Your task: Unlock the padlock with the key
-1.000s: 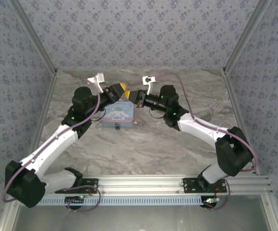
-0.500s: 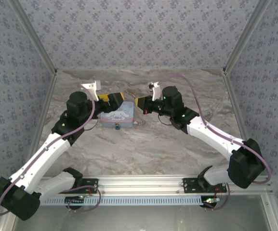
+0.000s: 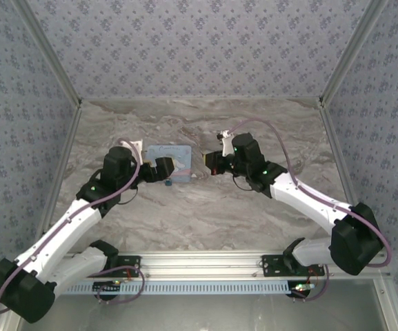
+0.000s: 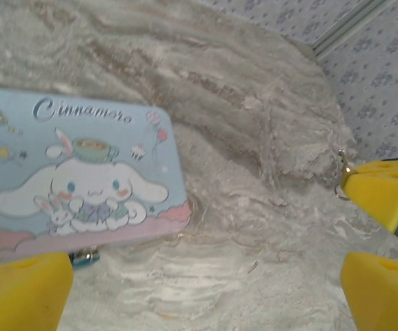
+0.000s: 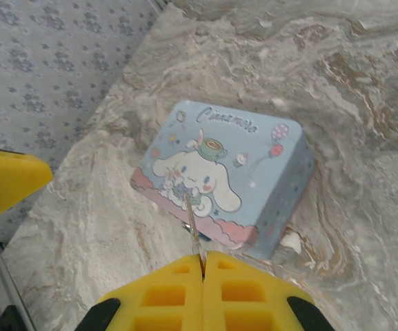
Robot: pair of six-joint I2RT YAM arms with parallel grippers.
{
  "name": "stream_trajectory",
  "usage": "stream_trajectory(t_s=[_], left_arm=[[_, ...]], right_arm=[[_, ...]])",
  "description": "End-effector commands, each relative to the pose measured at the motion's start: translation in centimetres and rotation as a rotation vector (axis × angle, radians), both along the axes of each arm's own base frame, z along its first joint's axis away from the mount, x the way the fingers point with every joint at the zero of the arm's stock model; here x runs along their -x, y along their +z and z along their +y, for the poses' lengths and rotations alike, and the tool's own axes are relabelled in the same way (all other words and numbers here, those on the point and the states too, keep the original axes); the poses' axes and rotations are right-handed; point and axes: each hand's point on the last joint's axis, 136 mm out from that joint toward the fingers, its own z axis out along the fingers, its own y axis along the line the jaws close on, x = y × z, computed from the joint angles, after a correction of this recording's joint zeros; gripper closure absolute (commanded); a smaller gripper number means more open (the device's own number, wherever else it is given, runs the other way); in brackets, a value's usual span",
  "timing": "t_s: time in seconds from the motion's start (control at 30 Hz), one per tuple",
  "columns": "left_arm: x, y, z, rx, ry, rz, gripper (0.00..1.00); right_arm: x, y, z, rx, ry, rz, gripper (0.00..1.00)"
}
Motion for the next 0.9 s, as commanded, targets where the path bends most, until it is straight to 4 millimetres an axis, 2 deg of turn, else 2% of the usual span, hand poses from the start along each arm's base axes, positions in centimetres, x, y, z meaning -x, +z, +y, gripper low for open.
stream_trajectory(t_s=[0.0,0.3,0.47,0.63,0.87], left_arm=[[1.1,-1.8,0.4,0.012,0.022,0.082,0.01],[2.5,-6.5,-0.5,0.088,0.002,0.235,0.03],[2.8,-8.5,-1.4,0.130,-0.036,0.290,0.14],[2.2,-10.4,-0.8,0.132,-0.002,0.291,0.16],[0.3,-11.4,1.0,0.078,0.039,0.166,0.15]], right_arm=[[0.3,-1.8,-1.0,0.053,-0.046,0.053,1.00],[0.8,-3.8,-0.1,0.025,-0.006,0.132,1.00],[0.4,-4.7,1.3,0.000,0.034,0.159,1.00],[-0.7,-5.1,2.5,-0.020,0.052,0.159,1.00],[-2.4,-5.6,4.7,-0.056,0.088,0.156,1.00]])
